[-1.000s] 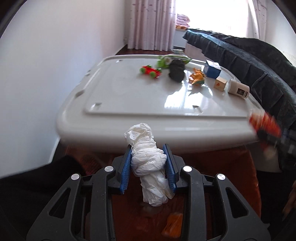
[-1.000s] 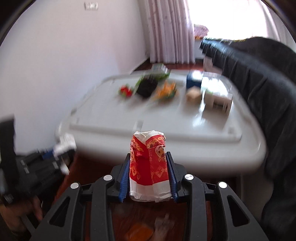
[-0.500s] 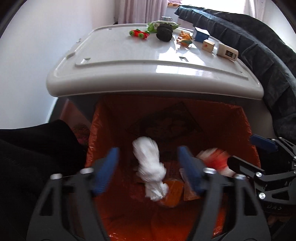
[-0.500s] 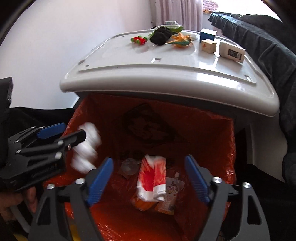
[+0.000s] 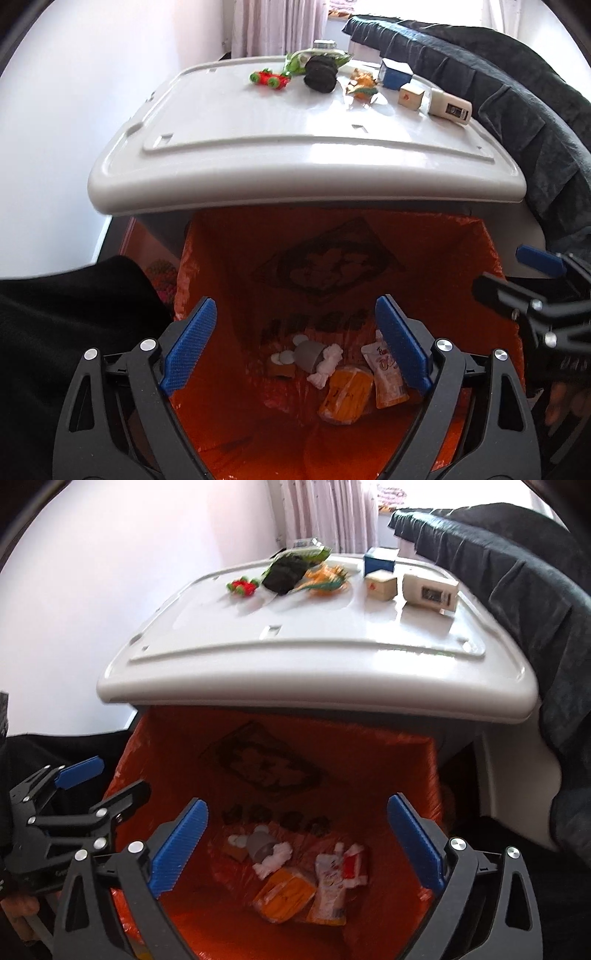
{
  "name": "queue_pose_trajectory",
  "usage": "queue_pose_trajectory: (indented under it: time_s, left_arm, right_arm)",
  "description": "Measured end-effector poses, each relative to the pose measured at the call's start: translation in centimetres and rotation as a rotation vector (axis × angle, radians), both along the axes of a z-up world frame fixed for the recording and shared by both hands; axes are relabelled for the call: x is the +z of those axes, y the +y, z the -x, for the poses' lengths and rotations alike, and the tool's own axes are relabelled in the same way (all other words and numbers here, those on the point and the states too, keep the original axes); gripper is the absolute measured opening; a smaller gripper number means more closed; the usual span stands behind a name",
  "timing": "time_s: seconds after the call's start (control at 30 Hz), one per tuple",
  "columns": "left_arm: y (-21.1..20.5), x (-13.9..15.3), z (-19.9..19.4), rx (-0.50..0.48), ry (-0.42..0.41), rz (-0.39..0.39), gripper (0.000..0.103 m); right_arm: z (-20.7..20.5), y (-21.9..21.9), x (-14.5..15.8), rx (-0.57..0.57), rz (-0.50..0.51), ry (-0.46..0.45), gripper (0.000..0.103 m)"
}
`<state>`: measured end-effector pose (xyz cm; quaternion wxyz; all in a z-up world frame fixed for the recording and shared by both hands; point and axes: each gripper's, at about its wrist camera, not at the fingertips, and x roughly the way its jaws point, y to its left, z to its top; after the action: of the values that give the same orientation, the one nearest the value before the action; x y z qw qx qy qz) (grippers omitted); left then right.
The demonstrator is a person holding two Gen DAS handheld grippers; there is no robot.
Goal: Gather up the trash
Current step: 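Grasp the black sock with the left gripper while the right gripper grasps the white cylindrical container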
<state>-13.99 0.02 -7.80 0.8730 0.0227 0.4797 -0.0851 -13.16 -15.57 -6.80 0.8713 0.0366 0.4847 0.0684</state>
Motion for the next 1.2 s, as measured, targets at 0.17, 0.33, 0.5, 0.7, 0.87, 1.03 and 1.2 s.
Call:
queue_pose_trajectory:
  time_s: [0.17, 0.33, 0.5, 0.7, 0.87, 1.03, 1.2]
  left_arm:
    - [-0.9, 2.2, -2.0, -0.030, -0.068, 0.002, 0.086]
    - [-2.1, 6.0, -8.1, -0.041, -0.179, 0.055, 0.086]
    - [-4.5, 7.7, -16.1, -0.040, -0.229, 0.023, 0.086]
    - [-7.1, 5.8, -25.7, -0.040, -0.163, 0.026, 0.086]
    - [-9.3, 3.2, -30.6, -0.075, -0.139, -0.020, 0.086]
    - [-10.6, 1.8, -32.7, -0.117, -0.151, -0.086, 0.086]
    - [-10.8, 0.8, -34.1, -0.100, -0.138, -0.071, 0.084]
  right_arm:
    - [-2.3, -1.5, 2.9, -0.009, 0.059, -0.081, 0.097]
    - [-5.2, -3.1, 7.4, -0.022, 0.095, -0.205, 0.098]
    - [-7.8, -4.9, 11.3, -0.057, 0.086, -0.317, 0.098]
    - [-8.8, -6.4, 12.0, -0.086, 0.038, -0.362, 0.098]
    - [-9.1, -7.4, 9.8, -0.089, -0.004, -0.307, 0.098]
    - [-9.2, -7.7, 8.9, -0.083, -0.051, -0.271, 0.098]
    - [-8.6, -7.5, 9.2, -0.068, -0.051, -0.291, 0.098]
